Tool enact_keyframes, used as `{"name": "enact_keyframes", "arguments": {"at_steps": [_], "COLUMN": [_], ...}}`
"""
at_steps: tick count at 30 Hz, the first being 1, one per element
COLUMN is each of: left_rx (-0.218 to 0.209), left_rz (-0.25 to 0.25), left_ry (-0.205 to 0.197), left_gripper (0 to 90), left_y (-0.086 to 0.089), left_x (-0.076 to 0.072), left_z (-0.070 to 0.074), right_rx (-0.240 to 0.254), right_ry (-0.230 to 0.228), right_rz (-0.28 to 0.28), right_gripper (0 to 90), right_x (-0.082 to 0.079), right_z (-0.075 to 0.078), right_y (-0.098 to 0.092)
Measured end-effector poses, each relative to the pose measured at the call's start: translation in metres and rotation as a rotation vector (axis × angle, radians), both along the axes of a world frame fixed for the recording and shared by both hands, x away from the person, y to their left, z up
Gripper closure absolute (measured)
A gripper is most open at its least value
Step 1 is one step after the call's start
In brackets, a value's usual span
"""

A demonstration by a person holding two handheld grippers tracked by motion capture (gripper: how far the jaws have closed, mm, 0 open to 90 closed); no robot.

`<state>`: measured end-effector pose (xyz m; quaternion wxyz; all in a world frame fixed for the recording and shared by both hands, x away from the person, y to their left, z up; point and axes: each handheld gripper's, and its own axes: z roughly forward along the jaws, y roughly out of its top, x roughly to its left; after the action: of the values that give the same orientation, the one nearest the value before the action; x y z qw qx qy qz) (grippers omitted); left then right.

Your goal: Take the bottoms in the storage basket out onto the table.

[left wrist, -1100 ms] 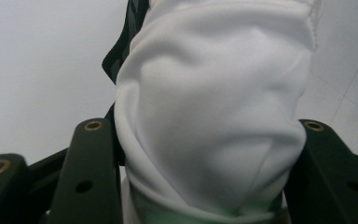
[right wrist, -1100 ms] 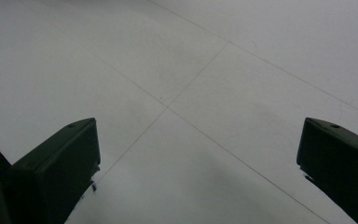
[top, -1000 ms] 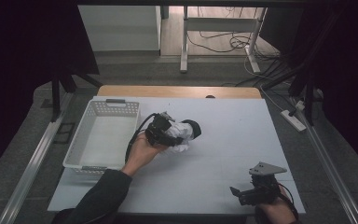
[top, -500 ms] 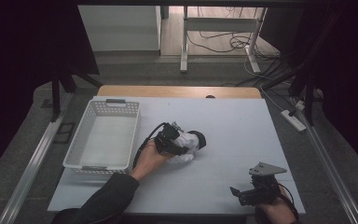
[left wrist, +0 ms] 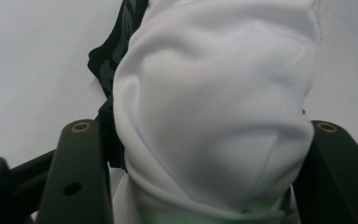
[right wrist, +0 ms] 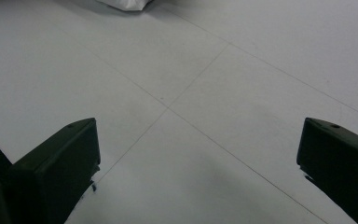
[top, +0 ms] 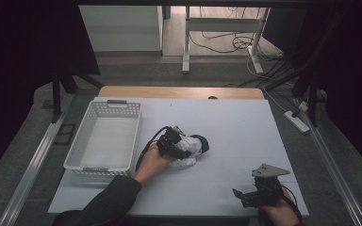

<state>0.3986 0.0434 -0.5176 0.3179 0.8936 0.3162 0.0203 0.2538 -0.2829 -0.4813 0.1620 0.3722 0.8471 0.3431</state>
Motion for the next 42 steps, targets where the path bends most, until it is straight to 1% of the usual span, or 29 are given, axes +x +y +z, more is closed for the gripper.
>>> {"name": "enact_keyframes", "arguments": {"at_steps": [3,10,17,26,31,36,38,41,42], "left_rx": [-0.005,0.000,0.006,0.003,0.001,-0.005,0.006,0.014,0.009], "left_rz": [-0.004,-0.015,-0.004,0.012,0.022,0.022,0.028,0.011,0.008], "left_ry": [-0.001,-0.022,-0.038,-0.036,-0.024,-0.022,-0.028,-0.034,-0.036], "left_gripper": [39.7,36.1,31.0,23.7,19.9,13.4,12.6,12.3,12.3], "left_y": [0.0000,-0.0008,-0.0026,-0.0012,-0.0014,-0.0010,-0.0020,-0.0036,-0.0038], "left_x": [0.0001,-0.0014,-0.0023,-0.0003,0.0001,0.0004,-0.0003,-0.0020,-0.0026], "left_z": [-0.0022,-0.0056,-0.0070,-0.0077,-0.0066,-0.0047,-0.0034,-0.0005,0.0007], "right_rx": [0.000,-0.002,-0.001,-0.001,-0.001,-0.001,-0.001,0.000,0.001], "right_ry": [0.000,0.001,0.001,0.000,0.000,0.000,0.000,-0.001,-0.001], "right_rz": [0.000,0.002,0.003,0.006,0.008,0.010,0.010,0.010,0.010], "right_gripper": [0.0,0.0,0.0,0.0,0.0,0.0,0.0,0.0,0.0], "right_x": [0.0000,0.0000,0.0001,-0.0002,-0.0002,-0.0004,-0.0004,-0.0005,-0.0005], "right_z": [0.0000,-0.0001,-0.0002,-0.0001,0.0000,0.0000,0.0000,0.0001,0.0001], "right_y": [0.0000,0.0002,0.0003,0.0002,0.0001,0.0003,0.0003,0.0002,0.0002]}}
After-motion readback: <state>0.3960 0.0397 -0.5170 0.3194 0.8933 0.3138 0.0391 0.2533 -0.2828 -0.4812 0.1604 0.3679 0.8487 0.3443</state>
